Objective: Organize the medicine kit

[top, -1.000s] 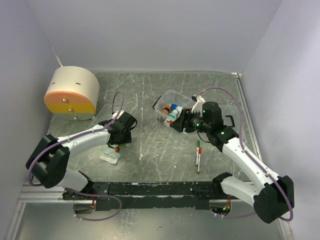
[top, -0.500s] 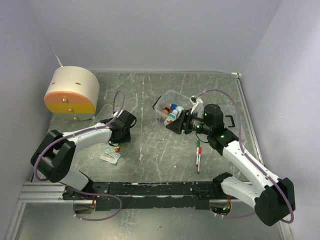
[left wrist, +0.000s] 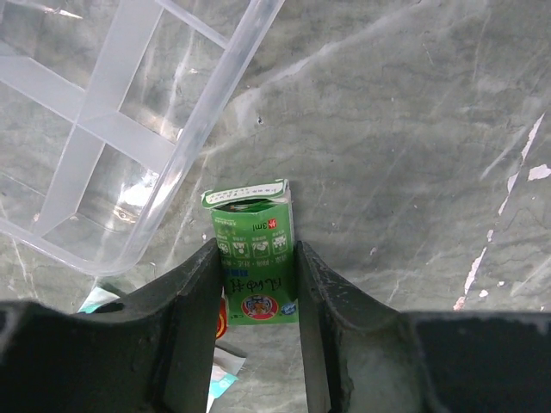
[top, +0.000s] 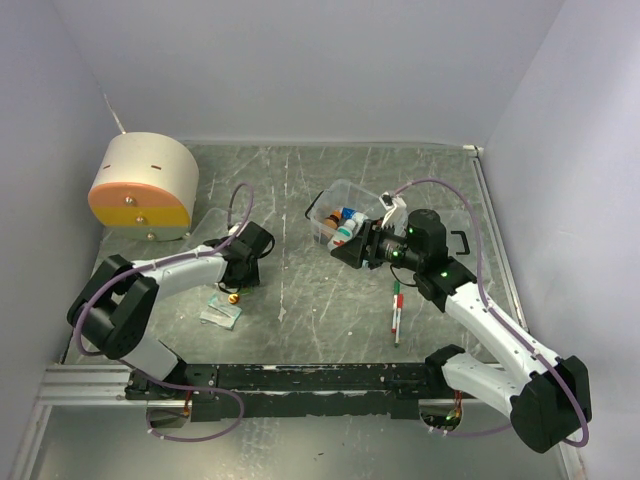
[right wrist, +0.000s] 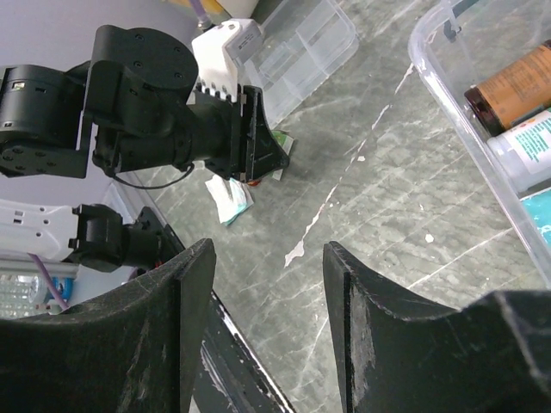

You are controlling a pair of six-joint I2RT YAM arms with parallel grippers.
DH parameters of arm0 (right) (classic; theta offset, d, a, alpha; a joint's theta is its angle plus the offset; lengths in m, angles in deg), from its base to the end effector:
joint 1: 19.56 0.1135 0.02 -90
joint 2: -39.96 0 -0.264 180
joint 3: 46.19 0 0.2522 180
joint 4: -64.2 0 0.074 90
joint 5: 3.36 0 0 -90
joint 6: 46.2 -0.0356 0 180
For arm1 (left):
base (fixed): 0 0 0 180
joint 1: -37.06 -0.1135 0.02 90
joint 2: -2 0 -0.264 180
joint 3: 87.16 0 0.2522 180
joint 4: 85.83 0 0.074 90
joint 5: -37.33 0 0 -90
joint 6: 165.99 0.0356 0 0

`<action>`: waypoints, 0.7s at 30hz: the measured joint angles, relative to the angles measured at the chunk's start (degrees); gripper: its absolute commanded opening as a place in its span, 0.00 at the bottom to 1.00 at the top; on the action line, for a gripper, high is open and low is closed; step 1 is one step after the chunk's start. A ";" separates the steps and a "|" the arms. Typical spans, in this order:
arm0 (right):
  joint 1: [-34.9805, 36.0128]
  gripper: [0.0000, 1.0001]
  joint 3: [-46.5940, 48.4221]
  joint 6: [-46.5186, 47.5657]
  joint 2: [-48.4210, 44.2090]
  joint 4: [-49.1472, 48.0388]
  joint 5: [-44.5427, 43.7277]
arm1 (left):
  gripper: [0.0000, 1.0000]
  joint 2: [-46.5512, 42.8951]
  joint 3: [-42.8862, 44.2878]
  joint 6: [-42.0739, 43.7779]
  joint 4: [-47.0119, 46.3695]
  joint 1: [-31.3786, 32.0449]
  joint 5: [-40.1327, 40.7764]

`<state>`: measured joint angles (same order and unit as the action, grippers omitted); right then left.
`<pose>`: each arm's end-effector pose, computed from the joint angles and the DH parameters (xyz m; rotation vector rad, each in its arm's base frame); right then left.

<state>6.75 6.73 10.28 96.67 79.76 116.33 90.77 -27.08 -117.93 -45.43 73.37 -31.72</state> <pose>0.1945 0.1159 0.2827 -0.2509 2.0335 1.1743 0.2282 -0.1519 0.1562 -0.2189 2.6236 0.0710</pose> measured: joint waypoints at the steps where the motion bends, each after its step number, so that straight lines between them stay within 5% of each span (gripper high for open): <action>1: 0.04 0.53 0.00 -0.07 -0.02 0.00 -0.22 | 0.45 0.00 0.00 -0.04 -0.02 -0.02 0.04; 14: 0.09 0.52 -0.31 -0.13 -0.15 0.00 -1.25 | 0.48 -9.62 1.09 -0.39 2.97 -0.83 4.48; 21: 0.09 0.52 -0.33 -0.20 -0.15 -0.02 -1.64 | 0.45 -12.48 6.67 3.39 3.32 -8.26 4.04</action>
<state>6.84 6.40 10.08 96.52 79.74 114.69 78.29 -20.41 -114.54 -42.11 65.11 -27.68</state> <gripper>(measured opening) 0.525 0.464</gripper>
